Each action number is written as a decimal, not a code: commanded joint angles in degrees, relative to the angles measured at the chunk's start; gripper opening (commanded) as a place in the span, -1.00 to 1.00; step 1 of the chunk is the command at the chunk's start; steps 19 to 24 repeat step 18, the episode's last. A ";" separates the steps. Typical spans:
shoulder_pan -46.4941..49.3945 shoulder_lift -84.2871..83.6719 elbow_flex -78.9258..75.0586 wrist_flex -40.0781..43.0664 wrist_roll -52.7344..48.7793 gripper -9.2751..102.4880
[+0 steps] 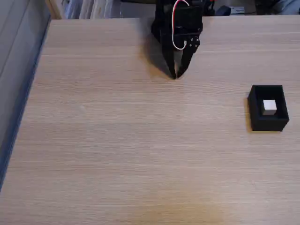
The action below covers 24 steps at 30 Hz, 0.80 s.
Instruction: Pick a white block and place it in the black box.
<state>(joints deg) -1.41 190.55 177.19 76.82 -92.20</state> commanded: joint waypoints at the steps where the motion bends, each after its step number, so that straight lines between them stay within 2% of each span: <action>1: -0.26 0.35 0.79 0.44 0.35 -0.83; 24: -0.35 0.35 0.79 0.44 0.35 -0.79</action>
